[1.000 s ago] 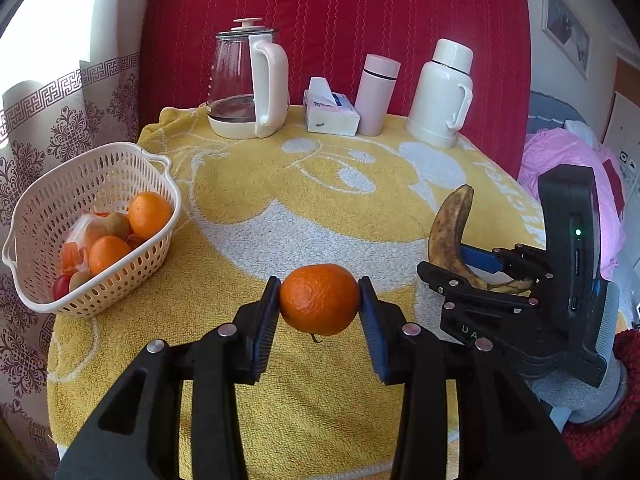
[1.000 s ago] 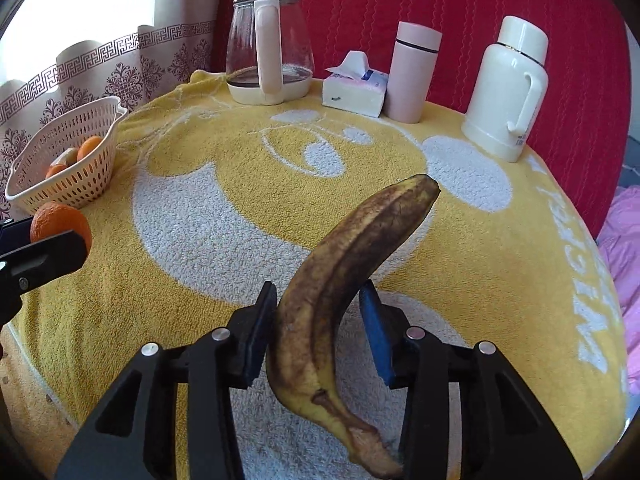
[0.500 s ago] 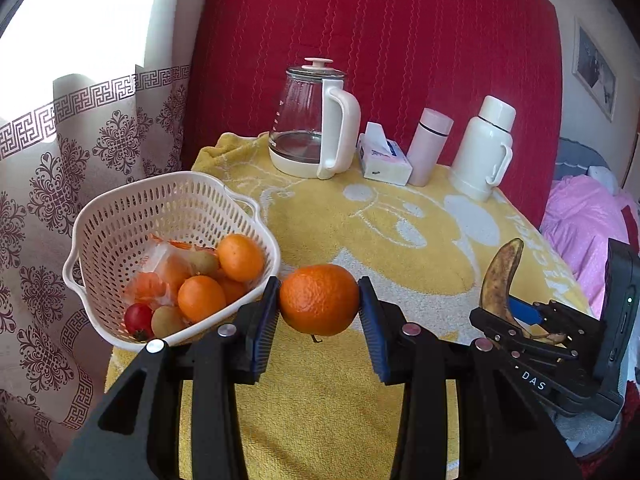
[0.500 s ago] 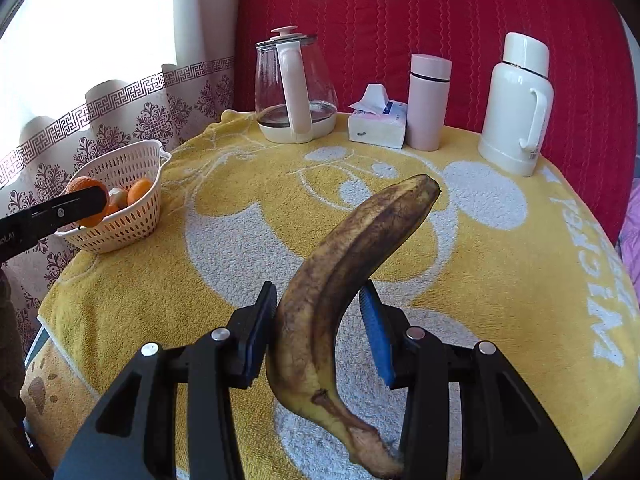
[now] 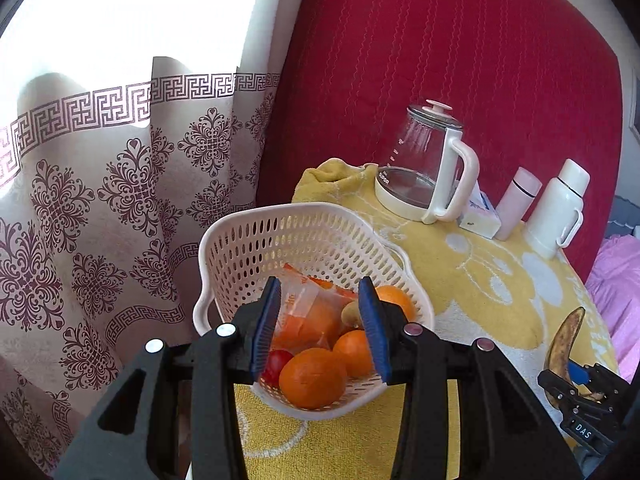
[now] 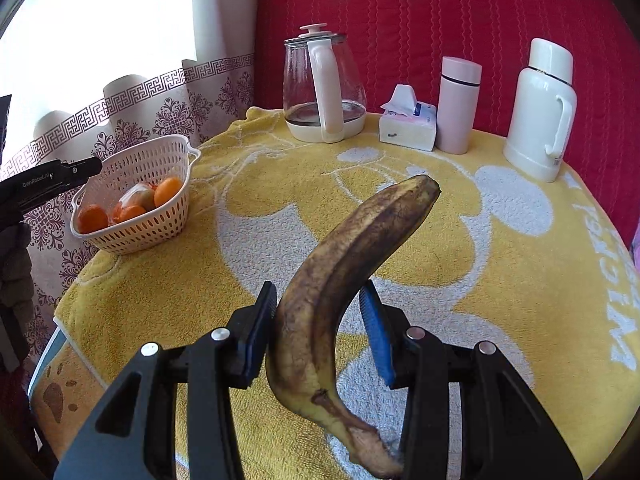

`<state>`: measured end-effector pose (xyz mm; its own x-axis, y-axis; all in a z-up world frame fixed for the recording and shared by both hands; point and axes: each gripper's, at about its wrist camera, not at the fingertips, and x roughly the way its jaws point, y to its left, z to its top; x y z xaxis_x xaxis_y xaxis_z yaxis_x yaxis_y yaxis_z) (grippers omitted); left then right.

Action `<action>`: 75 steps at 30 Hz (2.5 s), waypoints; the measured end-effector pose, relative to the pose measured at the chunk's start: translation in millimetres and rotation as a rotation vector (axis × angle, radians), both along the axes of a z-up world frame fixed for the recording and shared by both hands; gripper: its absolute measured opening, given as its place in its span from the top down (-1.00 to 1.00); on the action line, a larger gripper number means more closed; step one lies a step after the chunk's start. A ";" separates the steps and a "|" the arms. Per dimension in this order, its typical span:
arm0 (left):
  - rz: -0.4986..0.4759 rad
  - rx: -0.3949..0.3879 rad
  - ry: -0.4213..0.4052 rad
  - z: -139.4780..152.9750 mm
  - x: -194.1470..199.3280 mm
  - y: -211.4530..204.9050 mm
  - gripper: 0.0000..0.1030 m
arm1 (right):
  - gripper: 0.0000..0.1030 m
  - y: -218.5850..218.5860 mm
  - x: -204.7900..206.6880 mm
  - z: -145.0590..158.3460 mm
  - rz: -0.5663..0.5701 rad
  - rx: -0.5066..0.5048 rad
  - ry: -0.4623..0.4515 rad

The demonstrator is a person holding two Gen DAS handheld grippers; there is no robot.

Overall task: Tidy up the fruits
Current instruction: 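Carry the banana into the basket and open the right tool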

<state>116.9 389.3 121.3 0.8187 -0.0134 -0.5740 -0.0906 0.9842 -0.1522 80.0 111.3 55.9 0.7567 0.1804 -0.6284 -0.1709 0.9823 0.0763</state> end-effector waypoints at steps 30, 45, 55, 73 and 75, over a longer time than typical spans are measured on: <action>0.266 -0.043 -0.088 31.1 -27.4 81.4 -0.89 | 0.15 163.5 74.8 38.3 0.323 0.194 0.071; 0.263 -0.054 -0.044 17.8 -16.4 84.6 -0.90 | -0.18 177.3 113.0 31.7 0.276 0.276 0.104; 0.260 -0.054 -0.051 20.2 -19.5 83.4 -0.90 | -0.18 177.1 86.6 27.8 0.360 0.381 0.148; 0.221 -0.019 -0.041 18.2 -18.3 66.1 -0.90 | -0.29 129.4 53.0 38.9 0.290 0.378 0.030; 0.206 0.003 -0.036 17.1 -18.6 57.6 -0.90 | -0.42 119.1 44.6 39.2 0.242 0.324 -0.002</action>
<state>98.3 446.9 138.5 0.8240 0.1580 -0.5441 -0.2842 0.9460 -0.1556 124.6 230.5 95.2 0.6691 0.5424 -0.5080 -0.3952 0.8386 0.3749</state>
